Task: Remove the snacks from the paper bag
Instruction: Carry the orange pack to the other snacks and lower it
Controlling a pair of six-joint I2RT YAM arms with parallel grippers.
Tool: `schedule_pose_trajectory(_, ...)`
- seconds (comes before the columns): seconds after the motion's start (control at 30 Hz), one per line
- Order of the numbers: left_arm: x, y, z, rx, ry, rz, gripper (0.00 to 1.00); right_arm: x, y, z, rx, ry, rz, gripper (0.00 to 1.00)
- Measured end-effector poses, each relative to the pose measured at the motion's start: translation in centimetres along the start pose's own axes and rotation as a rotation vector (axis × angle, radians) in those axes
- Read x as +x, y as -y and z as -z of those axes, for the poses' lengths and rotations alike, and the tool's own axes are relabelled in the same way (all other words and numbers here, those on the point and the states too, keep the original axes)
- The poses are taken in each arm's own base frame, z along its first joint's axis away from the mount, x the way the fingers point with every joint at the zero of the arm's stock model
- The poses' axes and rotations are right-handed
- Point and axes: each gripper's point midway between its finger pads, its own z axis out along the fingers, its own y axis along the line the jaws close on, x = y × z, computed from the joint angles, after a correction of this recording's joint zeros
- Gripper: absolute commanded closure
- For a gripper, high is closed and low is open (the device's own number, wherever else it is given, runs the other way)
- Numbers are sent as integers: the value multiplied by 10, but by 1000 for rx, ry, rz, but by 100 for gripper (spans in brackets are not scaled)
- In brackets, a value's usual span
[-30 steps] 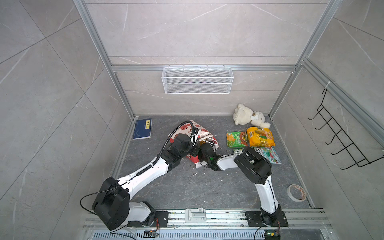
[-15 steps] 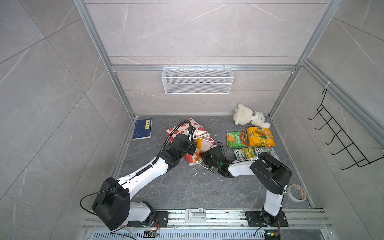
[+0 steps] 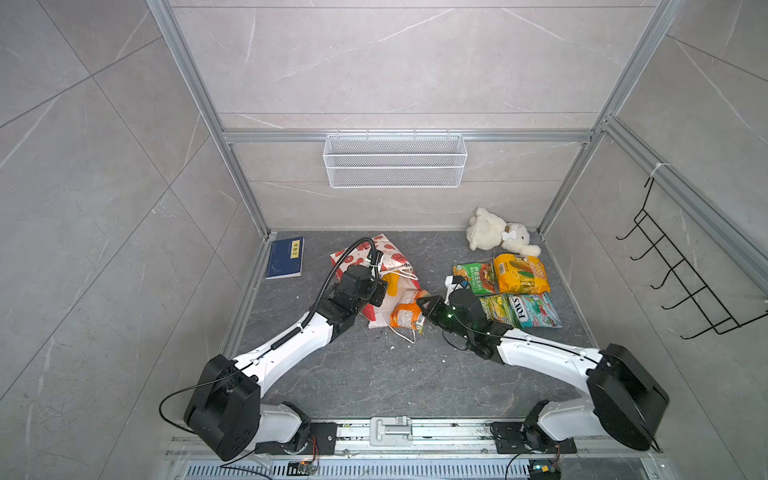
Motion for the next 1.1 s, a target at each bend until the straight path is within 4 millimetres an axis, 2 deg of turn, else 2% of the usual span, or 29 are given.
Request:
schedule_pose_trajectory(0.13, -4, -7, 3, -3, 11, 29, 100, -30, -8, 33, -9, 63, 76, 100)
schedule_pose_trajectory(0.23, -9, -10, 6, 11, 25, 42, 100, -49, -9, 49, 7, 87, 118, 100)
schedule_pose_trajectory(0.37, -13, -9, 11, 35, 39, 43, 100, -80, -11, 55, 37, 124, 141, 100)
schedule_pose_trajectory(0.47, -17, -7, 17, 55, 55, 40, 100, -104, -15, 52, 39, 143, 141, 100)
schedule_pose_trajectory(0.6, -19, 1, 29, 109, 76, 21, 100, -127, -16, 31, 39, 109, 152, 100)
schedule_pose_trajectory(0.73, -19, 8, 41, 157, 98, -9, 100, -143, -20, -14, 28, -6, 221, 100)
schedule_pose_trajectory(0.9, -4, 15, 54, 207, 119, -62, 100, -138, -18, -66, -2, -165, 316, 100)
schedule_pose_trajectory(1.1, 3, 23, 58, 254, 131, -88, 100, -124, 14, -102, 62, -298, 346, 100)
